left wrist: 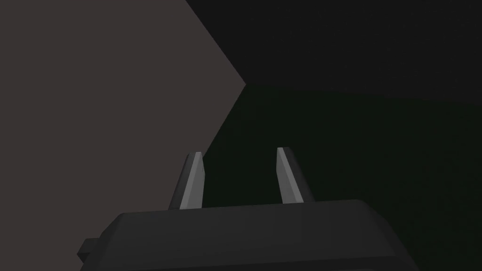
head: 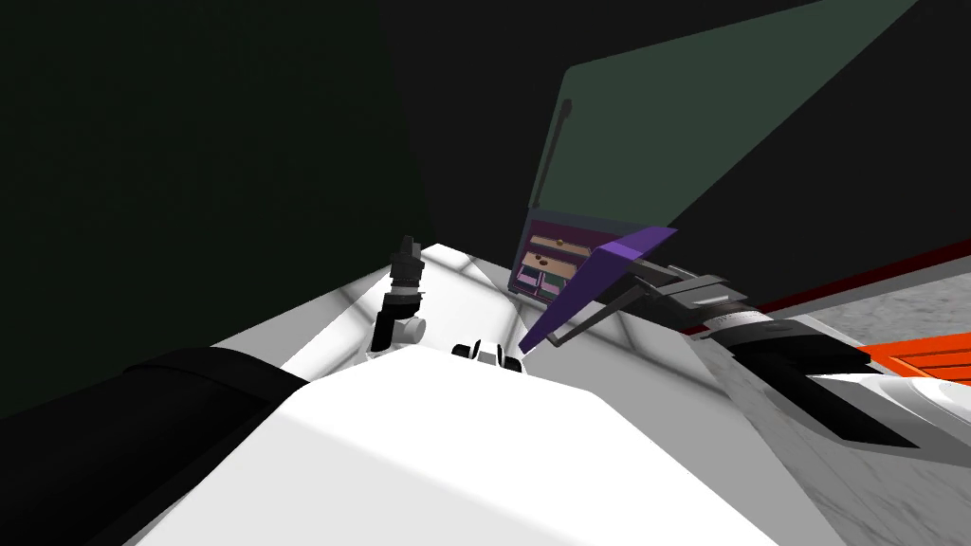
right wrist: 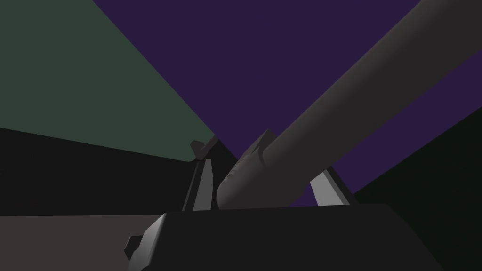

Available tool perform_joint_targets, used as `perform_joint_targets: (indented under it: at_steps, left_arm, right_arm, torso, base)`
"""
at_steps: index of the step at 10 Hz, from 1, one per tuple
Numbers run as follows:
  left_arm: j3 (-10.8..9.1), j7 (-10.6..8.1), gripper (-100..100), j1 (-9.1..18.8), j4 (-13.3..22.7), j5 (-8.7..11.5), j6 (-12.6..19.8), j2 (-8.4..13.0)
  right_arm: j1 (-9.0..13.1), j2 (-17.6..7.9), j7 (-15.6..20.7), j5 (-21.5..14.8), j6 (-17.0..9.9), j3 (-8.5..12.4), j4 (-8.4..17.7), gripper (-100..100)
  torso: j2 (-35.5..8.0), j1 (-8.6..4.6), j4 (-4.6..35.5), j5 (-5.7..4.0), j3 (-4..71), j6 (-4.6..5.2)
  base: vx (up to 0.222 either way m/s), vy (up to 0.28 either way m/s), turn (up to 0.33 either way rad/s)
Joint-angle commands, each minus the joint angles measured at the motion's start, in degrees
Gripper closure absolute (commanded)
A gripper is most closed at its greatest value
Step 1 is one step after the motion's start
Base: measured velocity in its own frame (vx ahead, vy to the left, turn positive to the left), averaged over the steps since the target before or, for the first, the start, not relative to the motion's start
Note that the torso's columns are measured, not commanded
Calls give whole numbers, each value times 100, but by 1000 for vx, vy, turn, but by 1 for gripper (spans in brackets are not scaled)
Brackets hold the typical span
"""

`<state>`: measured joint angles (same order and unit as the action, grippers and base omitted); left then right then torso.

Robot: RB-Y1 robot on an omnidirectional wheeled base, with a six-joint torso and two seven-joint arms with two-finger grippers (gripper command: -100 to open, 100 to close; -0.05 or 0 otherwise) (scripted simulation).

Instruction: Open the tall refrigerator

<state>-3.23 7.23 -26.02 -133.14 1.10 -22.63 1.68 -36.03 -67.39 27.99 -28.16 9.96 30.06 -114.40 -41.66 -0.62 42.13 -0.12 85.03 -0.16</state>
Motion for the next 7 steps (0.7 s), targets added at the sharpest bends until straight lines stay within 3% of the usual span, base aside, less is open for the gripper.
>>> perform_joint_targets:
  at_steps: [1, 2, 4, 7]
  left_arm:
    - [0, 0, 0, -1, 0, 0, 0, 0]
    - [0, 0, 0, 0, 0, 0, 0, 0]
    - [0, 0, 0, -5, -1, 0, -1, -2]
    - [1, 0, 0, -4, -2, 0, -1, -2]
  right_arm:
    - [71, -11, 25, 6, 4, -12, 98, 100]
    - [-24, -225, -117, 95, -10, 140, 14, -100]
    - [-81, -452, -247, 184, -40, 272, -3, -100]
    - [-166, -792, -443, 317, -85, 471, -29, -100]
  torso:
    - [8, 11, -2, -1, 2, 12]
    - [-18, 15, -5, -5, -13, 3]
    - [14, 109, -8, 26, 0, 14]
    - [-51, 80, 27, 35, -31, -1]
  base:
    - [-258, -199, 244]
    - [-139, -91, -30]
    - [57, 35, -134]
    - [30, 42, -61]
